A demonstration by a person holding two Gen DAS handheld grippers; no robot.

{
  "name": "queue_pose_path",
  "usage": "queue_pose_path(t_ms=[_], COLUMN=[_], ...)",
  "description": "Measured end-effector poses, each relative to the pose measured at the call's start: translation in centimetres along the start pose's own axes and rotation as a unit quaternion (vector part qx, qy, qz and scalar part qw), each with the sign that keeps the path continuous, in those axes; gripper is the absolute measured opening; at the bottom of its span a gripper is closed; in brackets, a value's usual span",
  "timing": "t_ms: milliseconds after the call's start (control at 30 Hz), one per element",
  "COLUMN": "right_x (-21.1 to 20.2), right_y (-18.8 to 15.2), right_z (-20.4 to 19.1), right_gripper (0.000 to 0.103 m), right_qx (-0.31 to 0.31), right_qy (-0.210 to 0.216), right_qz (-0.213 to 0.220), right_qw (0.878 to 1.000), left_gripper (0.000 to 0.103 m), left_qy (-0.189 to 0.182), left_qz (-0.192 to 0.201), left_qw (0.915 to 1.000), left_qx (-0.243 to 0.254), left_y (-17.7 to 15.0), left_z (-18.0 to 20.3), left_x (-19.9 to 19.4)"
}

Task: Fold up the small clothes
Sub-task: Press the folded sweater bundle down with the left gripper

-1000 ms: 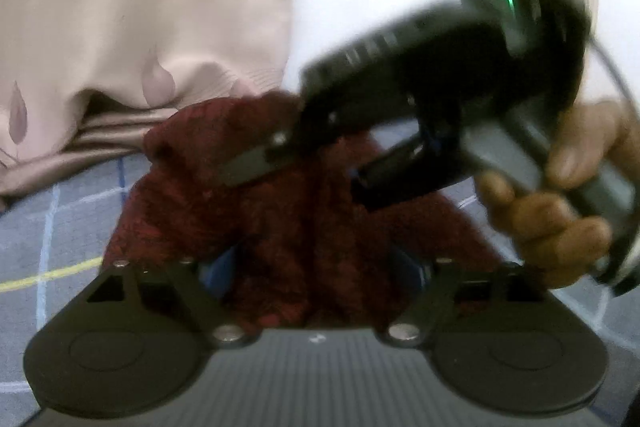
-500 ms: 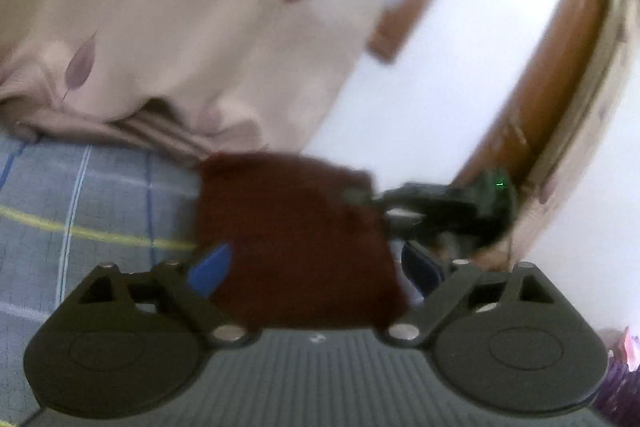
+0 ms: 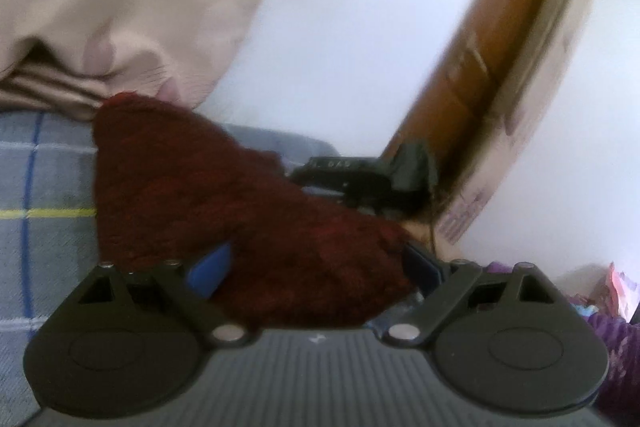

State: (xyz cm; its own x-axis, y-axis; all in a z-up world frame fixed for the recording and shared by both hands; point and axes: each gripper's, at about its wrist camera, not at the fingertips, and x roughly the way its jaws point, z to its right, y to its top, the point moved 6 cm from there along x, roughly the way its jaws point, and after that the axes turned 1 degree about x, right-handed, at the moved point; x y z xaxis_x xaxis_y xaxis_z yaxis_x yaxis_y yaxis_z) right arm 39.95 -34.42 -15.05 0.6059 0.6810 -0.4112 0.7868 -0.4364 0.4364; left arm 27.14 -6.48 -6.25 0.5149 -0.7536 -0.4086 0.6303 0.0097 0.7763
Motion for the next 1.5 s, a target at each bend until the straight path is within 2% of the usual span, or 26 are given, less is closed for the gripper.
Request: queue_pose_path(t_ms=[100, 167, 267, 333, 400, 467, 500, 567, 633, 733, 767, 867, 933, 967, 1000, 1033, 1167, 1233, 1300, 1333, 1400, 1433, 1500], right_x=[-0.8, -1.1, -0.8, -0.2, 0.1, -0.8, -1.7, -4.0, -6.7, -8.5, -8.6, -7.4, -6.4, -6.4, -6.5, -6.5, -7.2, -8.0, -8.0, -7.9, -7.8, -7.8, -7.7], right_y=[-0.2, 0.0, 0.6, 0.4, 0.2, 0.3, 0.3, 0.4, 0.2, -1.6, -2.3, -4.6, -5.9, -6.1, -6.2, -6.2, -5.8, -6.3, -7.1, -7.6, -7.9, -7.9, -8.1], right_z=[0.7, 0.3, 0.2, 0.7, 1.2, 1.8, 1.9, 1.1, -0.1, -1.8, -2.3, -3.4, -3.9, -4.3, -4.8, -5.1, -5.2, -4.1, -3.2, -2.7, -2.0, -1.8, -2.2], right_gripper=[0.024, 0.024, 0.025, 0.032, 0.037, 0.043, 0.051, 0.058, 0.058, 0.058, 0.058, 0.058, 0.058, 0.047, 0.022, 0.019, 0.015, 0.015, 0.015, 0.015, 0.015, 0.015, 0.015], right_qx=[0.006, -0.004, -0.002, 0.001, 0.005, 0.029, 0.027, -0.005, -0.021, -0.016, -0.020, -0.045, -0.053, -0.060, -0.075, -0.092, -0.127, -0.121, -0.107, -0.106, -0.102, -0.098, -0.099], right_qy=[0.033, 0.045, 0.062, 0.065, 0.052, 0.064, 0.057, 0.028, 0.035, 0.083, 0.087, 0.044, 0.036, 0.042, 0.050, 0.041, 0.005, -0.001, -0.001, -0.004, -0.010, -0.004, 0.001], right_qz=[0.024, 0.030, 0.038, 0.026, 0.025, 0.038, 0.051, 0.088, 0.104, 0.063, 0.045, -0.017, -0.039, -0.033, -0.024, -0.017, 0.018, 0.015, 0.012, 0.009, 0.011, 0.015, 0.019], right_qw=[0.999, 0.999, 0.997, 0.998, 0.998, 0.997, 0.997, 0.996, 0.994, 0.994, 0.995, 0.998, 0.997, 0.997, 0.996, 0.995, 0.992, 0.993, 0.994, 0.994, 0.995, 0.995, 0.995], left_gripper=[0.093, 0.093, 0.093, 0.093, 0.093, 0.093, 0.093, 0.093, 0.095, 0.098, 0.101, 0.102, 0.102, 0.103, 0.103, 0.102, 0.102, 0.103, 0.103, 0.103, 0.103, 0.103, 0.103], left_qy=[-0.007, -0.024, -0.022, -0.010, -0.010, -0.010, -0.011, -0.009, -0.005, 0.002, 0.001, 0.007, 0.013, 0.015, 0.015, 0.013, 0.003, -0.001, -0.020, -0.021, -0.013, -0.003, 0.019], left_qz=[0.003, -0.012, -0.071, -0.110, -0.111, -0.106, -0.105, -0.105, -0.103, -0.098, -0.097, -0.098, -0.102, -0.102, -0.098, -0.087, -0.051, -0.036, 0.000, 0.023, 0.049, 0.049, 0.016], left_qw=[0.9998, 0.9996, 0.9971, 0.9935, 0.9935, 0.9940, 0.9941, 0.9940, 0.9936, 0.9936, 0.9937, 0.9930, 0.9915, 0.9911, 0.9913, 0.9925, 0.9977, 0.9993, 0.9986, 0.9978, 0.9978, 0.9984, 0.9995], left_qx=[0.020, 0.012, 0.017, 0.024, 0.020, 0.024, 0.023, 0.031, 0.047, 0.057, 0.057, 0.066, 0.080, 0.084, 0.087, 0.084, 0.045, 0.005, -0.049, -0.058, -0.041, -0.027, -0.021], left_y=[0.3, -0.1, -2.2, -4.1, -4.8, -4.7, -4.7, -4.8, -5.3, -5.6, -5.5, -5.7, -5.9, -5.8, -5.8, -5.7, -4.7, -4.2, -3.4, -2.7, -1.5, -1.0, -1.2], left_z=[0.7, 0.9, 1.3, 1.3, 1.1, 1.3, 1.2, 1.3, 1.8, 2.4, 2.4, 3.1, 3.5, 3.7, 3.8, 3.9, 3.2, 2.0, 1.0, 0.9, 0.8, 0.7, -0.3], left_x=[0.8, 2.0, 4.3, 5.7, 6.1, 6.0, 6.2, 6.3, 6.0, 6.0, 6.1, 6.5, 6.7, 6.6, 6.2, 5.5, 2.6, 1.1, -0.7, -1.3, -2.0, -1.7, -0.2])
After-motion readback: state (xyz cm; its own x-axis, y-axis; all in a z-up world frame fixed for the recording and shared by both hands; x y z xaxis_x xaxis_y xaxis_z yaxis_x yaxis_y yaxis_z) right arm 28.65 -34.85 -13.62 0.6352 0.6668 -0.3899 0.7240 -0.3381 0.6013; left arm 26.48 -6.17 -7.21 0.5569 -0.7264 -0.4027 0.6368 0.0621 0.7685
